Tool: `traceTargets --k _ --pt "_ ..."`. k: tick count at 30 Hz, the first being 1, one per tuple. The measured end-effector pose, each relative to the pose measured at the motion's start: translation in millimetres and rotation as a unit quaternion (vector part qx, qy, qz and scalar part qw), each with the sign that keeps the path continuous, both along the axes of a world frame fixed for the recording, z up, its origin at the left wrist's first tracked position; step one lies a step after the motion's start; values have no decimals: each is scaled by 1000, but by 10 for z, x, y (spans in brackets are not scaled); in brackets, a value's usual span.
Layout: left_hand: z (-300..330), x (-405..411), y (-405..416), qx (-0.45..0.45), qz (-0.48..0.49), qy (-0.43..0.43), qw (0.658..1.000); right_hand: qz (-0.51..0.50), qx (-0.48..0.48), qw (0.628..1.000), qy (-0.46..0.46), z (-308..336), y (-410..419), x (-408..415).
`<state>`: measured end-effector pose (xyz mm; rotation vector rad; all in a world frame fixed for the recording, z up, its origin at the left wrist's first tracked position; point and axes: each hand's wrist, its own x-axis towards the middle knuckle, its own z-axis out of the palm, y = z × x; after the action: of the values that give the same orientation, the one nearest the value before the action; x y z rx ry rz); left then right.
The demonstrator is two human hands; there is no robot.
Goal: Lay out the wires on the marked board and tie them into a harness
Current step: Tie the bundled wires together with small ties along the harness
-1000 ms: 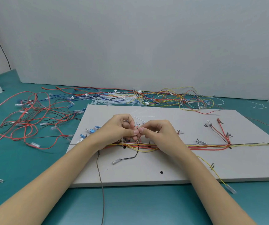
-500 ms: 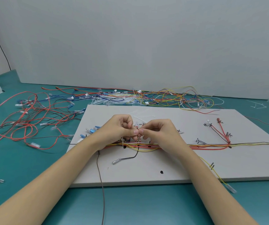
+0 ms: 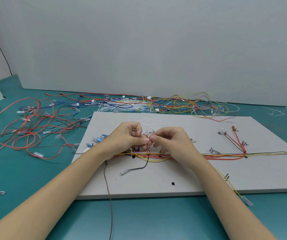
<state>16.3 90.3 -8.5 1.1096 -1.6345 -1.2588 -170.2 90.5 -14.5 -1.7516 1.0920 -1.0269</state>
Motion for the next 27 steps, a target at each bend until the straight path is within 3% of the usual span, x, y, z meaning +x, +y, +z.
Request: traceTargets --k 4,27 --pt "11 -8 13 4 3 -3 1000 -16 2 999 -28 12 -5 5" --pt "35 -12 14 8 3 -12 1000 -4 7 1000 24 6 -2 13"
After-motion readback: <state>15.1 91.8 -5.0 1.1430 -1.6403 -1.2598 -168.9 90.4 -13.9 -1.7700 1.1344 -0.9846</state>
